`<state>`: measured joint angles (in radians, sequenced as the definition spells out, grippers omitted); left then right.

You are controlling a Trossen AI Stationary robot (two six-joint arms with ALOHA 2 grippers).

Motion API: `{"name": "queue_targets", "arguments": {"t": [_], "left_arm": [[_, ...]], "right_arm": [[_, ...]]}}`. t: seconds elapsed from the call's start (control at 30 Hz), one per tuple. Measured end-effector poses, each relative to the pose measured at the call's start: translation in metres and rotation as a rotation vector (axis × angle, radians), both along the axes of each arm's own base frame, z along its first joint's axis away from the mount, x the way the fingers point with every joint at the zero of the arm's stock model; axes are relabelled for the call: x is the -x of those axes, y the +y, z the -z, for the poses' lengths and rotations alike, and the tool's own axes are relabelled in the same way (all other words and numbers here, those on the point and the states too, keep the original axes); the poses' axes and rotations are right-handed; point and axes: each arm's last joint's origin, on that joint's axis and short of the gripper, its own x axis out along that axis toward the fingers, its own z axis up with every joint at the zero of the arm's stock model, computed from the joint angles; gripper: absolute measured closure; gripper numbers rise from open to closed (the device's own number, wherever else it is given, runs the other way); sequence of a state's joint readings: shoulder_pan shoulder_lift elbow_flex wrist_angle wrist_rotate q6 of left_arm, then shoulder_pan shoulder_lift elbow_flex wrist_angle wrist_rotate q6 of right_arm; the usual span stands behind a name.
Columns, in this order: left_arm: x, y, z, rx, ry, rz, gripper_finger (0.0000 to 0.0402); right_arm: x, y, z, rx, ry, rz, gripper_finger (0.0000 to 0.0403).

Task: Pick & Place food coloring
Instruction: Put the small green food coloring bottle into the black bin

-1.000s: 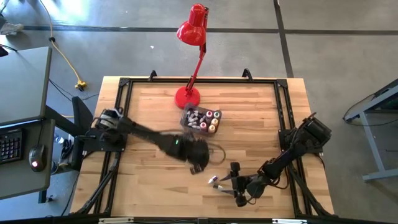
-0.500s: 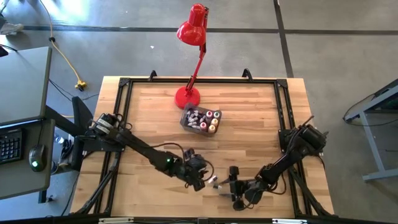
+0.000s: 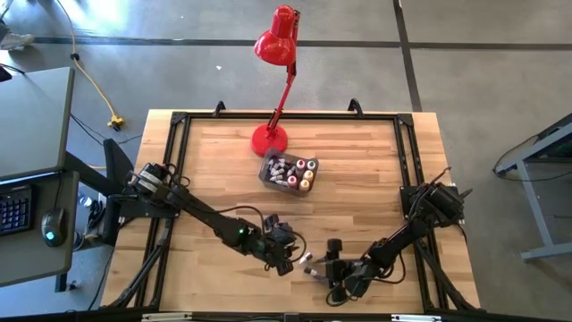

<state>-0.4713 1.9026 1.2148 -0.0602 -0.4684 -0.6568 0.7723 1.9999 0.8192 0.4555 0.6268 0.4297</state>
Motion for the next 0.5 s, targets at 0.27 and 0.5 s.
{"name": "queue_targets", "arguments": {"t": [0.27, 0.5], "left_arm": [[-0.0005, -0.0002, -0.0005, -0.014, -0.003, 0.016, 0.0268], [-0.0012, 0.0001, -0.0019, -0.025, -0.013, 0.001, 0.0268]], "right_arm": [[-0.0035, -0.0043, 0.0003, 0.008, 0.01, -0.001, 0.0263], [-0.0075, -0.0089, 0.0006, -0.013, 0.022, 0.006, 0.0325]]}}
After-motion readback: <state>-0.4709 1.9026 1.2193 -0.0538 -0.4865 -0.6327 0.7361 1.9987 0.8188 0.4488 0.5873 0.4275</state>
